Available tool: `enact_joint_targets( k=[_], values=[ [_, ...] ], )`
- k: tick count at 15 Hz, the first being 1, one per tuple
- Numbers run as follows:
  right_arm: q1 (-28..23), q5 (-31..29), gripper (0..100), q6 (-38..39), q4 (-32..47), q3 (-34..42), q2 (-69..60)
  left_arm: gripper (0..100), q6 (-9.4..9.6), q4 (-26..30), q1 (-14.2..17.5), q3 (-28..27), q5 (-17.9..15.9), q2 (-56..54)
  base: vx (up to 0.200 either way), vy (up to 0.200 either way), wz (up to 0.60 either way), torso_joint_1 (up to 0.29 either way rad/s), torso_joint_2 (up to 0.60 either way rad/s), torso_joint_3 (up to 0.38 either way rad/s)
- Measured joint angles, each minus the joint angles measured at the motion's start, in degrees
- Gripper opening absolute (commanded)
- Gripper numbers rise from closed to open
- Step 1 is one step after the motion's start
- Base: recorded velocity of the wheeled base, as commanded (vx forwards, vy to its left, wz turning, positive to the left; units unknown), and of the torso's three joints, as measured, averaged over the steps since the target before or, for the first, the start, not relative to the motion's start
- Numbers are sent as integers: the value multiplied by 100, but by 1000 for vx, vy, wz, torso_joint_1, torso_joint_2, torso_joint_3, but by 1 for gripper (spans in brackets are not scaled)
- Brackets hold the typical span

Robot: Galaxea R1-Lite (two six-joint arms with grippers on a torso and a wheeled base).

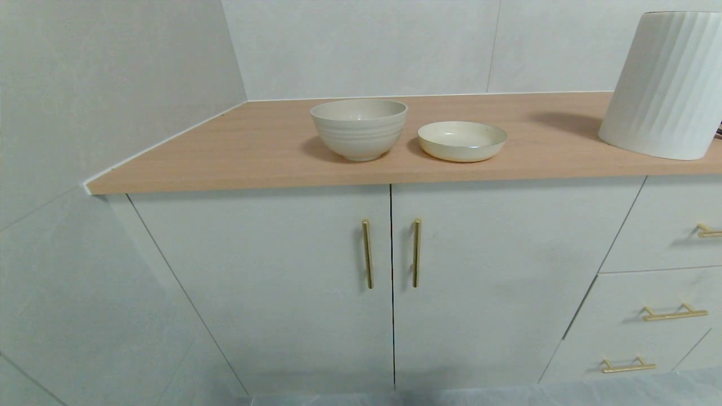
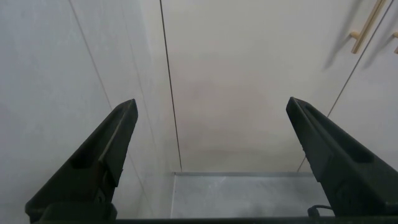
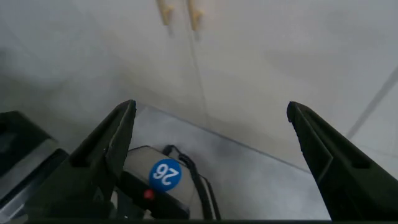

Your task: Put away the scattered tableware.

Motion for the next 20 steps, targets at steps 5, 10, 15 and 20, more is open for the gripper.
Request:
enact_joint_targets(
  k=[5, 10, 15, 20],
  values=[
    [706, 99, 100, 7, -736, -553, 2057, 100, 15, 0, 0, 0, 0, 0, 0, 0, 0, 0, 0, 0],
    [1820, -77, 100, 169, -824, -2205, 4290, 100, 4, 0, 0, -2, -1, 0, 0, 0, 0, 0, 0, 0],
    [2525, -139, 100, 691, -835, -3618, 5866, 100, 20, 0, 0, -2, -1, 0, 0, 0, 0, 0, 0, 0],
    [2636, -285, 100, 812, -1774, -3905, 6935, 100, 22, 0, 0, 0, -4, 0, 0, 0, 0, 0, 0, 0]
  ],
)
